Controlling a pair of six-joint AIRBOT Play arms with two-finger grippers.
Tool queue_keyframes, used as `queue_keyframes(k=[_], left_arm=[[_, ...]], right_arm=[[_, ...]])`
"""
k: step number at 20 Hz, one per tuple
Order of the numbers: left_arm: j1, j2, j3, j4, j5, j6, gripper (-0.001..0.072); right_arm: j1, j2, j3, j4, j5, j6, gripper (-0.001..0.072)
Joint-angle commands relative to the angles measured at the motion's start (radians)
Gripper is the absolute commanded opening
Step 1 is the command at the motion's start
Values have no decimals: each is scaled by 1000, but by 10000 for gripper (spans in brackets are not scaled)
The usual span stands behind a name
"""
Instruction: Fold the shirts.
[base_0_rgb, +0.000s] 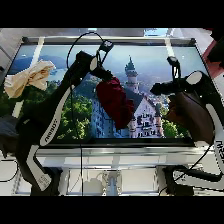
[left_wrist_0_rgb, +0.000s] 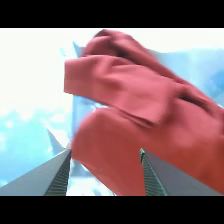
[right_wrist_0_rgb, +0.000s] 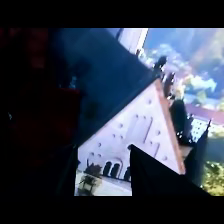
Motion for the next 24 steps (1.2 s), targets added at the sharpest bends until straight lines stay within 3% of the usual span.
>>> queue_keyframes(k=[1,8,12,13,14,15,18,24], left_arm=[[95,-60,-30,-126,79,-46,507],[175,-166,-26,-393,106,241,506],[188,-208,-26,-522,85,309,494],[188,-212,-26,-524,69,319,442],[188,-212,-26,-525,60,330,284],[188,-211,-22,-535,55,330,22],[192,-211,30,-537,-5,333,10],[213,-185,59,-534,-117,332,11]], right_arm=[[1,-3,-121,43,1,0,388],[1,-3,-148,168,20,-1,391],[3,-3,-148,210,26,-1,391],[5,-3,-148,214,27,-1,391],[8,-3,-148,216,26,0,390],[16,-3,-148,218,27,0,390],[82,-4,-172,221,11,16,390],[198,-116,-281,227,-299,163,389]])
